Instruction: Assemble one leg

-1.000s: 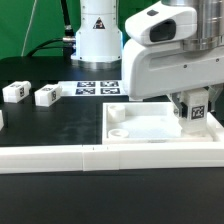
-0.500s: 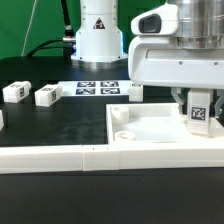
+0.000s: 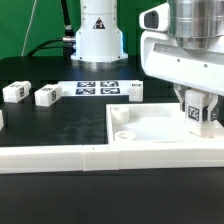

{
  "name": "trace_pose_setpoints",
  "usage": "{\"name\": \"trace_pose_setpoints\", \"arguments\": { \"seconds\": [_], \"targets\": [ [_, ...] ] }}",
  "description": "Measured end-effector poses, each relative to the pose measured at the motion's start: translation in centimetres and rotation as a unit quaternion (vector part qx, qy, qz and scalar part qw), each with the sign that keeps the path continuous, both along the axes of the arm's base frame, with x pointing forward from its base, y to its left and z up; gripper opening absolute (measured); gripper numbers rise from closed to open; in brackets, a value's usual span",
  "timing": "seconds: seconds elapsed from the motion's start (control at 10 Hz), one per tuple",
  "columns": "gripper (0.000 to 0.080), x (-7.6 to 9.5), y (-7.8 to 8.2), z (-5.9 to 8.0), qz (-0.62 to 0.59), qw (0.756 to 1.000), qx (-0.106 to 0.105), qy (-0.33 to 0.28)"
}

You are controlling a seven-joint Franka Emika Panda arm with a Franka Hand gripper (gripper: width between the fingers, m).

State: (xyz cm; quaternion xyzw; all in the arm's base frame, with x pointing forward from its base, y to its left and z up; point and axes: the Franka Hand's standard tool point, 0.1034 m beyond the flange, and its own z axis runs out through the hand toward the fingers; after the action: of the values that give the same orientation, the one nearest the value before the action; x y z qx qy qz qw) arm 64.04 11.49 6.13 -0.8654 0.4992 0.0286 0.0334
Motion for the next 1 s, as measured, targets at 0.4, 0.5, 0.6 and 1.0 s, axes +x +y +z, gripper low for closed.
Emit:
{"name": "trace_pose_setpoints", "arguments": {
  "seconds": [0.4, 0.5, 0.6, 1.0],
  "targets": [
    [0.0577, 0.07, 0.13, 0.27, 0.022, 1.0, 0.005, -0.014],
    [0.0577, -0.19, 0.18, 0.4, 0.072, 0.997, 0.005, -0.018],
    [0.0634, -0.2, 0.35, 0.47, 0.147, 0.989, 0.005, -0.025],
    [0.0648, -0.17, 0.6, 0.27, 0.361, 0.931, 0.005, -0.042]
  ]
}}
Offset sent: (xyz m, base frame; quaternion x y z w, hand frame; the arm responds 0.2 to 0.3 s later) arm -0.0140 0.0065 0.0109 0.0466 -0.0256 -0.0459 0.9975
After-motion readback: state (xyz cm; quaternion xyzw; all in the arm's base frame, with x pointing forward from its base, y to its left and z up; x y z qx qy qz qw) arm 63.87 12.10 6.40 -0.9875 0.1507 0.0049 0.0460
